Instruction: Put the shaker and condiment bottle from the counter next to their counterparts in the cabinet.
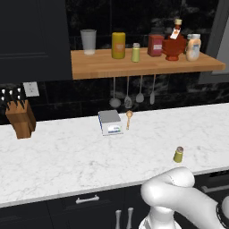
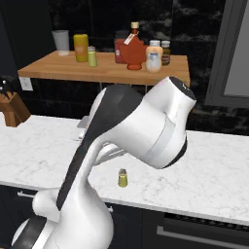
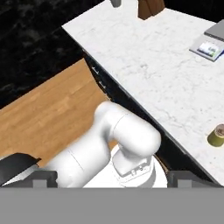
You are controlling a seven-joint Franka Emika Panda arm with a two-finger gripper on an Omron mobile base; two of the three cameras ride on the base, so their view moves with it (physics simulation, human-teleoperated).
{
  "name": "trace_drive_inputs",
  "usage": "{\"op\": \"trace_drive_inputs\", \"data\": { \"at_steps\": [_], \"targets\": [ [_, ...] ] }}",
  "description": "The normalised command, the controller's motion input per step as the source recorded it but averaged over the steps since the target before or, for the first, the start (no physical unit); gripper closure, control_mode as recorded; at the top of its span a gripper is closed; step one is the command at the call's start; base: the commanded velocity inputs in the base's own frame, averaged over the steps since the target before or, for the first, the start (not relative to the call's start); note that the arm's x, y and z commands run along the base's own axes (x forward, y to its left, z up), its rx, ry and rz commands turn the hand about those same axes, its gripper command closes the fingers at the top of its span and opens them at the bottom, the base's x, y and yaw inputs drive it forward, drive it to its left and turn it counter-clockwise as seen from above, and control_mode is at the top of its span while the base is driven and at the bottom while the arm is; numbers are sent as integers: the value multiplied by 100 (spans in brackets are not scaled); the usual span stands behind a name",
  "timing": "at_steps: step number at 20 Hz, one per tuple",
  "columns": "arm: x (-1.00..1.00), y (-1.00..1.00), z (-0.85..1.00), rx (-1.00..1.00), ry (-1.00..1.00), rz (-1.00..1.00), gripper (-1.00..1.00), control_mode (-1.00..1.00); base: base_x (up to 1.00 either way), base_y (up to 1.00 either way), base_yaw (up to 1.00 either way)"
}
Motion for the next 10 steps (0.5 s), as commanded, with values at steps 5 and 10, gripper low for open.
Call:
{"op": "trace_drive_inputs", "data": {
  "at_steps": [5,10],
  "targets": [
    [-56,-1,-60,19,-21,10,-100,-100,0,0,0],
    [-5,0,-58,18,-15,6,-100,-100,0,0,0]
  ]
}}
